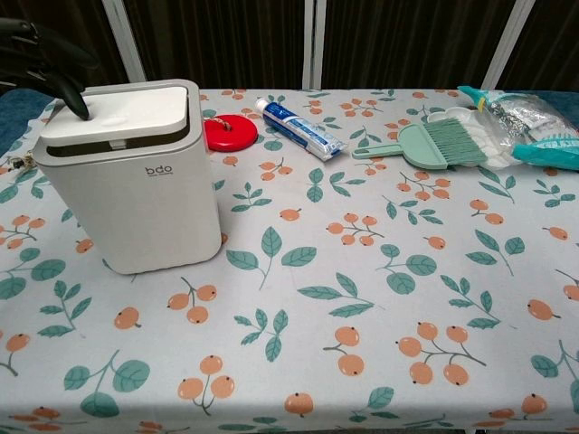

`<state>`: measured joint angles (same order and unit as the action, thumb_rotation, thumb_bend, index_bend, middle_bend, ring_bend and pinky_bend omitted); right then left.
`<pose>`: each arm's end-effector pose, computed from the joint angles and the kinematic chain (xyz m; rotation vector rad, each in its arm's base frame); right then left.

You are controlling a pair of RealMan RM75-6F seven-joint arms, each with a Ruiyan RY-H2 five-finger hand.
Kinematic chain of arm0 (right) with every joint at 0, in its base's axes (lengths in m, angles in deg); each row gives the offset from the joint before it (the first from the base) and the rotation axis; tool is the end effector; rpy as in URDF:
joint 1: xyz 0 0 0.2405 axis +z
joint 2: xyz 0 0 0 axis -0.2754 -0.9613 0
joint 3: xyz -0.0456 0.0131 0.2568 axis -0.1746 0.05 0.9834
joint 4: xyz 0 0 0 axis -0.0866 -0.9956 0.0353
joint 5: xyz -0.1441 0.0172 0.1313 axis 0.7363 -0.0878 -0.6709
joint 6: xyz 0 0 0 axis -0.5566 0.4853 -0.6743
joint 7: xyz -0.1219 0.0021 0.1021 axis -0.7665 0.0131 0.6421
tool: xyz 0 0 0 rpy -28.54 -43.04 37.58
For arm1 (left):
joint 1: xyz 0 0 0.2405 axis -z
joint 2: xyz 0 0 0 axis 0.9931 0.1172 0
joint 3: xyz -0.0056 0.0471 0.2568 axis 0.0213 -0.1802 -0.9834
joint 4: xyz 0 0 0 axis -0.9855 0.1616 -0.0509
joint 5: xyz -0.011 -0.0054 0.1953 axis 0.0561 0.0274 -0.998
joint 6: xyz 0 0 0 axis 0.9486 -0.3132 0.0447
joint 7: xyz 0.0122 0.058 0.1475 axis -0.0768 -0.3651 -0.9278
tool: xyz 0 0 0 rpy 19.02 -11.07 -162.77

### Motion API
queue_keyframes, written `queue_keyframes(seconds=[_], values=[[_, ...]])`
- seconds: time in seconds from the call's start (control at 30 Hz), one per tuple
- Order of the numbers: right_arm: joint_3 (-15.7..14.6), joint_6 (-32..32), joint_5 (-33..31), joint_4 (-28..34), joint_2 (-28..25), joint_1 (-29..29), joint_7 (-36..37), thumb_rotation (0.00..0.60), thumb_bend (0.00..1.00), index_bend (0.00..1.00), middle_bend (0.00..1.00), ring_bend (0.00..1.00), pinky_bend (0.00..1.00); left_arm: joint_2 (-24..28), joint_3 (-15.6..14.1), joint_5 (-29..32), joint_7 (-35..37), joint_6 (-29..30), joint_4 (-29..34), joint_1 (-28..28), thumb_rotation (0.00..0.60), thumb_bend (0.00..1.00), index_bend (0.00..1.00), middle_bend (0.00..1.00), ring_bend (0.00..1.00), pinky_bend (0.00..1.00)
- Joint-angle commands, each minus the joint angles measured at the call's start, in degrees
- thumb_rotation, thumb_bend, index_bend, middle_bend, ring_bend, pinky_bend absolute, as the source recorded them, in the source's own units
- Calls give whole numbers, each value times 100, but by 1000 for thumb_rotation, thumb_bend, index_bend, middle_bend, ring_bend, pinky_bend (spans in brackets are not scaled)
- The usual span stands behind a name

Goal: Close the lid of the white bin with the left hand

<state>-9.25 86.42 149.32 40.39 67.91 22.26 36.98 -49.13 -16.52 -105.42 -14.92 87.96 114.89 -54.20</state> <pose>-0.3312 -0.2015 0.1015 1.4297 -0.9776 0.9075 -0.1859 0.2642 0.1138 -1.8102 -1.5453 -1.3393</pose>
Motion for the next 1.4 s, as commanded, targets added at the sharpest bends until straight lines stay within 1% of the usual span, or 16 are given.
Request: queue_keyframes(seconds=[0.03,0.27,0.5,0.67,0.8,0.9,1.07,1.2,1.23,1.3,1.33,1.4], values=[[0,0,0,-5,2,1,3,600,264,0,0,0,0,-247,-12,49,-777,111,-15,-84,298,59,160,304,113,103],[-3,-7,-14,-46,14,-5,38,600,265,0,0,0,0,-476,33,107,-1725,177,2,-97,298,60,160,296,106,103],[-11,-10,-7,-87,34,-5,67,600,265,0,0,0,0,-585,27,180,-2410,155,-1,-96,301,61,160,296,106,103],[-15,-15,-6,-103,44,-5,73,600,265,0,0,0,0,-634,-5,261,-2775,124,-40,-115,301,62,160,298,106,102],[-13,-13,-4,-98,45,-2,68,600,266,0,0,0,0,-643,3,250,-2758,236,-5,-148,299,62,160,298,106,102],[-12,-11,-2,-92,45,-2,66,600,266,0,0,0,0,-609,62,177,-2708,493,37,-210,298,62,160,289,106,102],[-8,-6,-8,-98,40,-5,81,600,266,0,0,0,0,-465,230,97,-2434,1191,149,-436,302,62,160,271,106,102],[-6,4,-10,-114,41,-11,107,600,265,0,0,0,0,-305,223,291,-2429,1534,83,-716,298,61,161,268,106,102],[-5,10,-9,-117,40,-14,114,600,266,0,0,0,0,-297,203,364,-2471,1598,15,-799,301,61,161,267,106,102],[-5,20,-5,-111,30,-17,130,600,265,0,0,0,0,-372,155,531,-2672,1793,-272,-1023,300,63,167,266,106,102],[-4,27,-1,-104,23,-19,135,600,265,0,0,0,0,-446,134,554,-2783,1911,-468,-1122,309,68,179,265,106,101],[4,52,13,-75,-4,-20,143,600,265,0,0,0,0,-692,94,554,-3108,2260,-1054,-1373,360,79,203,261,98,97]])
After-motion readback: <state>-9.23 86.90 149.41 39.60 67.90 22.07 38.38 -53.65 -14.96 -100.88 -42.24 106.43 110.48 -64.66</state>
